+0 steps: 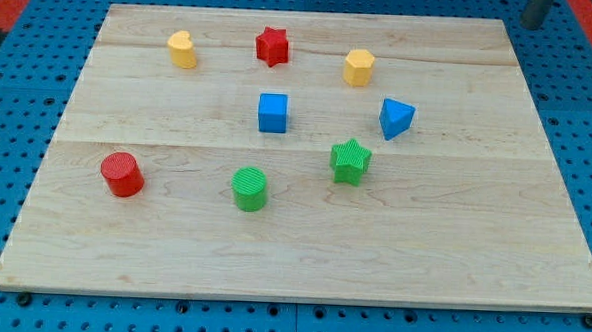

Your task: Slide the blue triangle to the top right side of the board

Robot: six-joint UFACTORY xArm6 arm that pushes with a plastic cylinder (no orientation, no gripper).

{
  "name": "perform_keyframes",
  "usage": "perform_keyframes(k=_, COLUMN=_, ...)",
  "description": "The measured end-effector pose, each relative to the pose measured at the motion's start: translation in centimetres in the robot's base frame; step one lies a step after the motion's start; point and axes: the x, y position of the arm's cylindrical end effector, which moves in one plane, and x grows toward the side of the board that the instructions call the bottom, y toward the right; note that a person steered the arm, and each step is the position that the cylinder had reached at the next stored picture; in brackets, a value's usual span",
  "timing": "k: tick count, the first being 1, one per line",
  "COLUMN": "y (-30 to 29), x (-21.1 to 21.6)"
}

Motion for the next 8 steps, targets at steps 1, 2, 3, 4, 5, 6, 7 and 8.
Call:
perform_keyframes(k=1, y=-2.8, x=7.6)
perform_keyframes(k=2, y=-4.7, x=10.0)
perform_keyframes(k=3, y=-4.7, x=10.0)
perform_keyframes(k=4, y=-4.7, x=10.0)
perform_keyframes(k=5, y=-4.8, x=12.4)
perform_keyframes(k=6, y=-9.2, x=14.7)
perform_keyframes(k=7, y=-13.5, x=16.2)
perform_keyframes(k=8, y=-13.5, x=16.2)
